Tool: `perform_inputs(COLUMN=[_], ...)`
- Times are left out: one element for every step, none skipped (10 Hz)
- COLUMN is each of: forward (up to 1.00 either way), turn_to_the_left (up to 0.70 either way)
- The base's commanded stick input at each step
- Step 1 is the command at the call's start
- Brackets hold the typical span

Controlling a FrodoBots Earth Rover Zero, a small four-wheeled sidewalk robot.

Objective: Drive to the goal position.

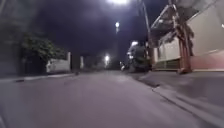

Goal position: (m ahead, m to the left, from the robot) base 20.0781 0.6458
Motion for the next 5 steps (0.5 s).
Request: perform_inputs(forward=[0.70,0.70,0.70,0.70,0.70], turn_to_the_left=[-0.35,-0.35,-0.35,-0.35,-0.12])
